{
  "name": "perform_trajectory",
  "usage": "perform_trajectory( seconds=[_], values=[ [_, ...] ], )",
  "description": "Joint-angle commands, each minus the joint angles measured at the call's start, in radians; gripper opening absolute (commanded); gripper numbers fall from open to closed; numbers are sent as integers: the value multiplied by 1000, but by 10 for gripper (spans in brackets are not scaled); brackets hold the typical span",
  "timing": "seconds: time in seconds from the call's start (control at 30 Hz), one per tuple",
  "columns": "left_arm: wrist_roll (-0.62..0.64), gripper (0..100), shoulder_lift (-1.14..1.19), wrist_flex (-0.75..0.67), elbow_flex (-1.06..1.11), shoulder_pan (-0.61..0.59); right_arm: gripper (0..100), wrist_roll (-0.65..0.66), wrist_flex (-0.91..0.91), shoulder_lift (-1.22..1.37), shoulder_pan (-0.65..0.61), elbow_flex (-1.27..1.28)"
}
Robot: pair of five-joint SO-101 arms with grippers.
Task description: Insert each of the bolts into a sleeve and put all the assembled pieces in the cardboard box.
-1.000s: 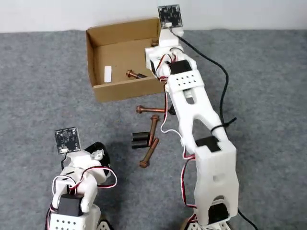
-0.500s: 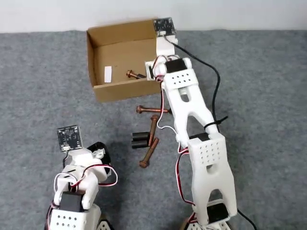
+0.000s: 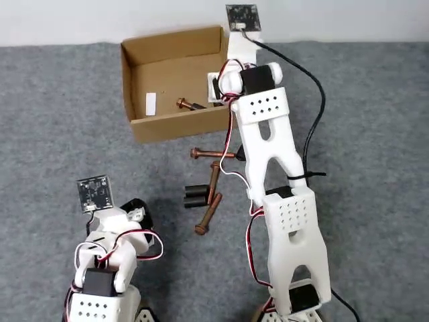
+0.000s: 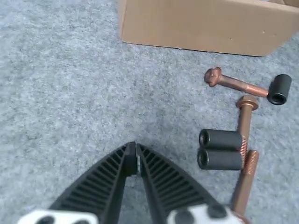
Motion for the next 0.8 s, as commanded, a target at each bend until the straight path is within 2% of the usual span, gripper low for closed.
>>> perform_trajectory(
  seconds=[0.0, 0.27, 0.5, 0.77],
  values=[
    [9, 5, 3, -29, -7, -8, 144, -52, 122, -8, 13, -60],
    [9, 5, 3, -29, -7, -9, 144, -98, 166, -2, 15, -43],
    [9, 5, 3, -31, -7, -11, 144, -101, 160, 10, 35, 127],
    [9, 5, 3, -31, -7, -11, 144, -100, 128, 134, 59, 170]
  ],
)
